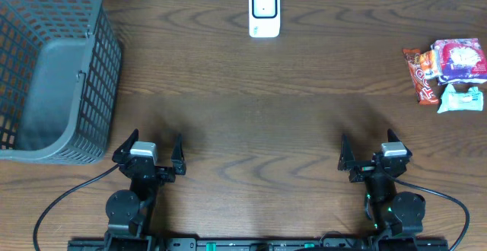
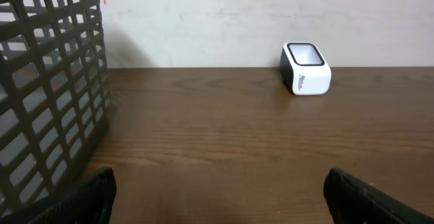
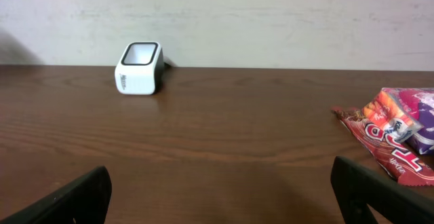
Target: Scan the item barcode
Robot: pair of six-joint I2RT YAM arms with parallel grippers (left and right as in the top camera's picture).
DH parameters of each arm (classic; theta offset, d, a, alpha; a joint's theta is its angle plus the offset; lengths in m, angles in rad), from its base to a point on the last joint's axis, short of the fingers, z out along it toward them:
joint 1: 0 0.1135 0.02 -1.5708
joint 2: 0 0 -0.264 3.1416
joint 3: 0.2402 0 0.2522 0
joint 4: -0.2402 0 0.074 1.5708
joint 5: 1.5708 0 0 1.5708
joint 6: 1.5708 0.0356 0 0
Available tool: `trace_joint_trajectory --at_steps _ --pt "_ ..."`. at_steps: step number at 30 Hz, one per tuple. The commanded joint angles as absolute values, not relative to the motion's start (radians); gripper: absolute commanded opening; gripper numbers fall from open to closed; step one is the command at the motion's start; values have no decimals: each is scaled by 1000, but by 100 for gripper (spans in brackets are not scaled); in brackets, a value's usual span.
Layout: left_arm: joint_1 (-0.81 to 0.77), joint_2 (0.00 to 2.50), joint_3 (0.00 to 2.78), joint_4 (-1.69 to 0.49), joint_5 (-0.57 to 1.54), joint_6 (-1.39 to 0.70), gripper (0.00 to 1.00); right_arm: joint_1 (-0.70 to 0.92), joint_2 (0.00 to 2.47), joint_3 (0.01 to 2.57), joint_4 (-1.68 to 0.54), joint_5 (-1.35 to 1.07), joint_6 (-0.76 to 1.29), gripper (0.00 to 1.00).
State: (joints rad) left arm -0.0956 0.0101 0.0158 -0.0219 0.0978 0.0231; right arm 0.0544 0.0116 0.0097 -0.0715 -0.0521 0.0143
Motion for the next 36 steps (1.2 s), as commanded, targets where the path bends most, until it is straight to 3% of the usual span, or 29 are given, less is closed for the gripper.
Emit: trace_joint_trajectory --at_steps 1,36 --pt "-96 4 4 -65 104 25 98 47 6 6 -73 -55 14 99" --pt "-96 4 4 -65 104 25 98 46 5 6 -78 -34 -9 99"
